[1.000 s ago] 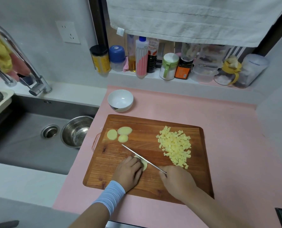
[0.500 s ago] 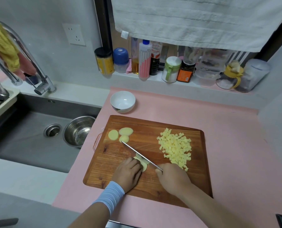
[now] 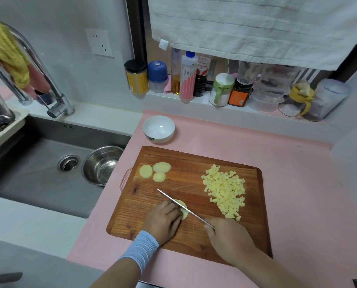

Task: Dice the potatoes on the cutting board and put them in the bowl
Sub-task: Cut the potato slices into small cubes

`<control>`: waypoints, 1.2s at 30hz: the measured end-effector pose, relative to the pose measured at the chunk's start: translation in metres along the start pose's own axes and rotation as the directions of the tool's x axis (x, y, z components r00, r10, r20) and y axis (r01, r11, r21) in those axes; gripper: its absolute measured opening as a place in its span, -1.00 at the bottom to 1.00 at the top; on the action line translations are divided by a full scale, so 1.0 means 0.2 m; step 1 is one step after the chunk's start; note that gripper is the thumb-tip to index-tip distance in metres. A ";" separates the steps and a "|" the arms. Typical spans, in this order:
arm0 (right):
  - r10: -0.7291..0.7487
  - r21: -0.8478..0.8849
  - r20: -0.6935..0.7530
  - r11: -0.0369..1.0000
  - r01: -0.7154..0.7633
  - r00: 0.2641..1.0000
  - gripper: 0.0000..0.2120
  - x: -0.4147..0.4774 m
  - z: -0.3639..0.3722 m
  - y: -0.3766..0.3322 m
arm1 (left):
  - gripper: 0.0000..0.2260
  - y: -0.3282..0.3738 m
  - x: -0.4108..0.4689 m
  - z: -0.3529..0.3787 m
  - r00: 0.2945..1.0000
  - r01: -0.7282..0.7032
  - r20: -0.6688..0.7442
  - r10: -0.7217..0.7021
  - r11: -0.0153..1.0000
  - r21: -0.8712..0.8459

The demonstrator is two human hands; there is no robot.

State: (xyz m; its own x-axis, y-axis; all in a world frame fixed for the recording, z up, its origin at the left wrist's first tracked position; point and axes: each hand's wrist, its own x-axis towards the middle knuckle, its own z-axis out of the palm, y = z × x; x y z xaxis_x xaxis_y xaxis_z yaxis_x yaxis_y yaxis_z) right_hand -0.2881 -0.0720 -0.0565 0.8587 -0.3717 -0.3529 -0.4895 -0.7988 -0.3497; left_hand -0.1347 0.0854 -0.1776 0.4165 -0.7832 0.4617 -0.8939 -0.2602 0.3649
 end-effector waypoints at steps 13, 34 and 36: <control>0.099 0.034 0.108 0.994 -0.103 0.989 -0.69 0.17 0.02 -0.11 | -0.90 -0.01 -0.01 0.01 1.000 0.014 0.015 -0.014 0.999 -0.036; 0.025 -0.003 0.053 1.000 -0.025 0.998 -0.71 0.02 -0.01 -0.08 | -0.90 0.02 -0.05 0.02 0.998 0.049 -0.031 -0.050 0.998 -0.029; 0.048 0.013 0.072 0.999 -0.049 0.996 -0.65 0.00 -0.01 -0.04 | -0.91 0.02 -0.05 0.02 0.998 0.047 -0.034 -0.048 0.998 -0.036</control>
State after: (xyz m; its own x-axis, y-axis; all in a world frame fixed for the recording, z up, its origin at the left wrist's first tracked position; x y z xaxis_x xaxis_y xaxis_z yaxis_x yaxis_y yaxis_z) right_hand -0.2834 -0.0660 -0.0524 0.8213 -0.3746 -0.4304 -0.5328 -0.7734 -0.3434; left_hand -0.1438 0.0901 -0.1842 0.4645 -0.7499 0.4709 -0.8668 -0.2761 0.4152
